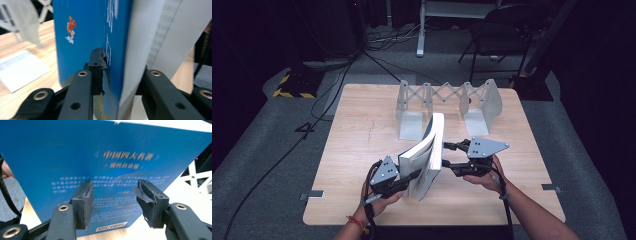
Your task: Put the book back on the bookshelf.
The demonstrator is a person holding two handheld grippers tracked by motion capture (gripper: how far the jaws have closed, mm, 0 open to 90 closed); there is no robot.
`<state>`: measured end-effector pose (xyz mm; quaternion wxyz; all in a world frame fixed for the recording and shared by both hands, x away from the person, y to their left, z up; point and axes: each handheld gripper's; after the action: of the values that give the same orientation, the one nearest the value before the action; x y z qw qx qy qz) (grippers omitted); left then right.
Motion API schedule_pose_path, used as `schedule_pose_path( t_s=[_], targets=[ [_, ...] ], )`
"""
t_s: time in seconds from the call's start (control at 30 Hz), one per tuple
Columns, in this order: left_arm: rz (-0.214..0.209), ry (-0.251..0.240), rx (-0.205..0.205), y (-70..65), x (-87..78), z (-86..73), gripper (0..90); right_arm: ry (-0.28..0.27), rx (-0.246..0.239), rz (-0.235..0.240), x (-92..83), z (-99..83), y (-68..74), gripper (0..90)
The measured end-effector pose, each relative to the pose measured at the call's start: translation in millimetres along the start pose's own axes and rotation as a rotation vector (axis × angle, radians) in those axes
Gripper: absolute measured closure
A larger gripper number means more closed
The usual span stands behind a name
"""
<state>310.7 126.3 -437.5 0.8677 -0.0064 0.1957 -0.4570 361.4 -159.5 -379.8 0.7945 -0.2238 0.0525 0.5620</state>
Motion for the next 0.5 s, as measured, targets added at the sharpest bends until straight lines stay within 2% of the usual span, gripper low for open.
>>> schedule_pose_path(
  t_s=[0.1, 0.2, 0.27, 0.37, 0.5],
  targets=[
    [-0.023, -0.007, 0.004, -0.3, 4.2, 1.1, 72.3, -0.004, 0.003, -0.004, -1.9, -0.6, -0.9, 47.3],
    [-0.071, -0.022, -0.001, -0.8, 14.1, 4.3, 73.2, 0.002, 0.005, -0.018, -15.2, -7.7, -3.9, 47.3],
    [-0.073, -0.022, 0.002, -2.3, 16.8, 5.1, 73.1, 0.002, 0.007, -0.031, -18.6, -10.0, -3.9, 47.4],
    [-0.097, -0.024, 0.009, -6.7, 26.7, 8.4, 73.0, -0.004, -0.002, -0.057, -29.9, -15.1, -3.9, 47.4],
    [-0.133, -0.029, -0.002, -10.9, 39.8, 12.2, 72.9, -0.01, -0.01, -0.086, -42.4, -15.4, -3.5, 47.3]
  ],
)
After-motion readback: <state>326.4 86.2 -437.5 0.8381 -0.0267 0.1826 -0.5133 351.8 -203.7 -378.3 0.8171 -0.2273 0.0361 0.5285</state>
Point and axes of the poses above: each handheld gripper's, and its own axes: x roughly forward along the jaws, z roughly out of its top, y roughly to its left, and after that the axes turned 9 degrees about -x, right-handed
